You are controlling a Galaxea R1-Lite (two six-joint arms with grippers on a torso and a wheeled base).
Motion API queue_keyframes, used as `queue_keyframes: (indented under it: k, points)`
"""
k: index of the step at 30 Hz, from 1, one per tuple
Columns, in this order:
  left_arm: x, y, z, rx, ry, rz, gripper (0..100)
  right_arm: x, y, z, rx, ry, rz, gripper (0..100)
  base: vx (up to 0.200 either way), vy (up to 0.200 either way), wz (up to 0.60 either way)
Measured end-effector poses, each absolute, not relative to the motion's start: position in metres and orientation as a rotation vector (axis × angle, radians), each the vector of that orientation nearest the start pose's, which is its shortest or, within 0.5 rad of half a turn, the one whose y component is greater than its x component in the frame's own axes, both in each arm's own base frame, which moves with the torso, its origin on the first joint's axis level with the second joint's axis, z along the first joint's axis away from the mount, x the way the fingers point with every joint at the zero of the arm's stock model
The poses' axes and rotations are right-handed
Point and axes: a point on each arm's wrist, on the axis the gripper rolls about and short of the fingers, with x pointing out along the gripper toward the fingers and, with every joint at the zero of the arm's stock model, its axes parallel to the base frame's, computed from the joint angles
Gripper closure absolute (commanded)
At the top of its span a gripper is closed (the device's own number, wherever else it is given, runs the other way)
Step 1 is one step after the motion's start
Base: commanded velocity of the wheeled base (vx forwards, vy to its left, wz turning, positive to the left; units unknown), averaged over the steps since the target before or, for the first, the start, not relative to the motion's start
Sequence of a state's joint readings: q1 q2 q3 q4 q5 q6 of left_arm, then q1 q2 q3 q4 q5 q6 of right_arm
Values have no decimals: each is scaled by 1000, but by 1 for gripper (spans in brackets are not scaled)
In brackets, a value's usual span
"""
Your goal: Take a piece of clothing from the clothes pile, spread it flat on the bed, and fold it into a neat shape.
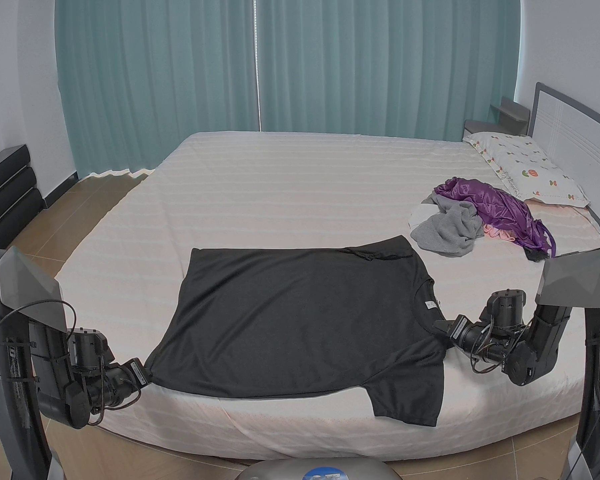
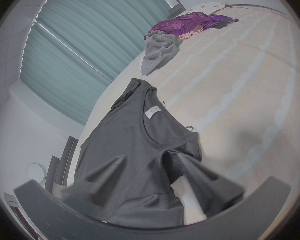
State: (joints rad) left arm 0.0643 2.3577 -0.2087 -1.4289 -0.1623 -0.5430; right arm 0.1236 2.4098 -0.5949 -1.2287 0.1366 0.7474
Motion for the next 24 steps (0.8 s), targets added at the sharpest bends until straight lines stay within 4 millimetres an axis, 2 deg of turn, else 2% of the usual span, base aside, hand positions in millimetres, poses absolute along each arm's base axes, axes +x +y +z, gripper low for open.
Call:
queue_keyframes:
  k: [7, 16, 24]
  points:
    - [257, 13, -44, -600, 728, 104, 100, 314, 40, -41, 703, 696, 62, 0, 0, 0, 0]
    - [256, 13, -44, -599, 729, 105, 100, 268, 38, -46, 607, 814, 188, 0, 0, 0, 0]
    - [256, 13, -45, -597, 731, 105, 100, 262, 47, -51, 585, 836, 228, 0, 0, 0, 0]
